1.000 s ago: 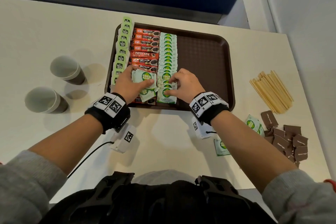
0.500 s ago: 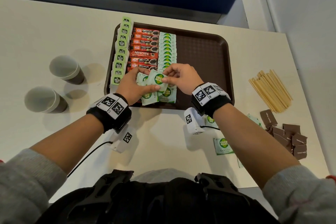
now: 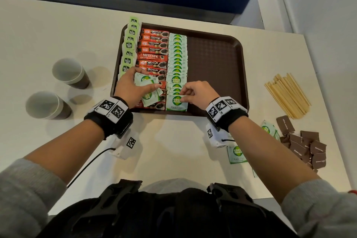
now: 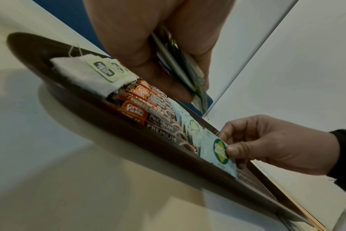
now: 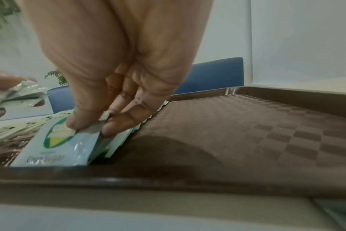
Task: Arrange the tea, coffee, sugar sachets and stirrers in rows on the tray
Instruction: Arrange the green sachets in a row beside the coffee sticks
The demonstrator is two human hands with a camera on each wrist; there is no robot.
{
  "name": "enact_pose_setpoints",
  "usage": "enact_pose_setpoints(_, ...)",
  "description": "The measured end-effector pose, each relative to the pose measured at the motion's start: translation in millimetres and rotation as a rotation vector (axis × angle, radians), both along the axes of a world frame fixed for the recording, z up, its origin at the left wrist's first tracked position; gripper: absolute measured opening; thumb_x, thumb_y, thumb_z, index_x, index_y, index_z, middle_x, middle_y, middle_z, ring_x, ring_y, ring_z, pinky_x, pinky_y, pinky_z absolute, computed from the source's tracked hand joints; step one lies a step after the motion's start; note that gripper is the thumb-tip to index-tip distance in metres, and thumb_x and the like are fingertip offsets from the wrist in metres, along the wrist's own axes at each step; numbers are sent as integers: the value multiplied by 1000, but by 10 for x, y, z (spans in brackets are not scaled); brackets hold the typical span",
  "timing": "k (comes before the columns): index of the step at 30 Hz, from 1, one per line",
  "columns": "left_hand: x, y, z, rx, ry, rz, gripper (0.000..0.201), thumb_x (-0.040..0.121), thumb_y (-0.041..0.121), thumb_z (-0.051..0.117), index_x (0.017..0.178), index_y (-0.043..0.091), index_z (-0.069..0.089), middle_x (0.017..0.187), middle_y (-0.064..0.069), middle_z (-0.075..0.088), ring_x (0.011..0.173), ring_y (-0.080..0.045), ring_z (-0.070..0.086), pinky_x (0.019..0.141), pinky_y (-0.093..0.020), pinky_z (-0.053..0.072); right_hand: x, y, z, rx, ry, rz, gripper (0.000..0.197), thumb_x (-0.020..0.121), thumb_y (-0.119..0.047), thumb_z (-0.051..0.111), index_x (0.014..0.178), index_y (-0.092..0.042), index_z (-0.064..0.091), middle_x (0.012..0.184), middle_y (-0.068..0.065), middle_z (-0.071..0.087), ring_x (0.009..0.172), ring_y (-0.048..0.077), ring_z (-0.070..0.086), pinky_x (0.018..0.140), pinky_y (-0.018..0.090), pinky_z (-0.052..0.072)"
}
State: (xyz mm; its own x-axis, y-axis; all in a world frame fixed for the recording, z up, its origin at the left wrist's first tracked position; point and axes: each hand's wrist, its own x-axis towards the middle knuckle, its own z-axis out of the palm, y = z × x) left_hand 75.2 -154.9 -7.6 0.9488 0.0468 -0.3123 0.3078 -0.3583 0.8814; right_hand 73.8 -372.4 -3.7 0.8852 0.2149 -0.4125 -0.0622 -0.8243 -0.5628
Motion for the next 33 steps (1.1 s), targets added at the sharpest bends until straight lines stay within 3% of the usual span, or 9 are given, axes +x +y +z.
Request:
enact_pose_setpoints(6, -15, -43, 15, 19, -21, -12, 41, 71, 25, 82, 98, 21, 52, 96, 4, 63, 92, -16, 64, 72, -25, 53, -5, 26, -12, -51, -122, 44, 20, 74, -18, 78, 91, -14, 69, 90, -4, 54, 69, 7, 50, 71, 19, 40)
enact_pose_setpoints(13, -23, -77, 26, 16, -16, -38, 41, 71, 28, 82, 99, 21, 53, 97, 5, 64, 92, -16, 65, 79, -35, 56, -7, 42, -33, -89, -151, 84, 20, 75, -19, 78, 92, -13, 69, 88, -5, 49, 63, 2, 43, 71, 19, 36)
enact_pose_setpoints(16, -20, -90, 16, 19, -37, -38, 40, 72, 27, 81, 99, 19, 53, 97, 10, 61, 88, -5, 61, 77, -23, 52, 2, 28, -39, -77, -159, 71, 18, 75, -21, 78, 90, -13, 69, 86, -6, 49, 62, 0, 43, 70, 19, 35)
enact_pose_setpoints(18, -13, -102, 1, 6, -46, -39, 39, 73, 26, 81, 99, 18, 53, 90, 16, 58, 78, 8, 54, 65, -9, 46, 12, 29, -31, -44, -190, 40, 16, 78, -23, 75, 88, -13, 69, 78, -9, 47, 62, 2, 44, 68, 19, 36)
enact_pose_setpoints(21, 4, -124, -12, -23, -48, -32, 39, 73, 26, 81, 98, 18, 53, 85, 20, 57, 73, 10, 53, 57, -3, 44, 42, 58, 31, 38, -244, -11, 21, 84, -31, 68, 88, -11, 69, 74, -11, 49, 64, 2, 46, 61, 10, 34)
enact_pose_setpoints(24, 34, -147, -29, -34, -32, -14, 36, 71, 31, 82, 91, 25, 53, 92, 8, 66, 83, -7, 64, 75, -23, 54, 98, 109, 117, 148, -205, -45, 30, 82, -41, 68, 94, -14, 69, 82, -6, 59, 69, 0, 50, 61, 5, 39)
enact_pose_setpoints(26, 63, -170, -25, -45, -28, -13, 38, 70, 33, 83, 93, 24, 54, 101, -2, 68, 93, -20, 66, 83, -35, 54, 144, 158, 155, 232, -113, -56, 36, 75, -43, 74, 100, -18, 66, 84, -4, 62, 72, 2, 54, 65, 11, 45)
enact_pose_setpoints(28, 93, -210, -4, -52, -29, -19, 42, 68, 36, 83, 95, 21, 54, 103, -5, 68, 96, -23, 65, 85, -37, 53, 190, 219, 178, 254, -66, -41, 43, 70, -41, 79, 104, -20, 63, 86, -1, 64, 73, 7, 56, 68, 18, 48)
enact_pose_setpoints(33, 195, -289, 67, -49, -52, -23, 37, 72, 40, 80, 94, 22, 56, 99, -2, 68, 93, -21, 64, 89, -42, 52, 338, 291, 215, 307, -67, -62, 39, 69, -27, 82, 101, -18, 61, 81, -2, 57, 66, 6, 51, 66, 19, 46)
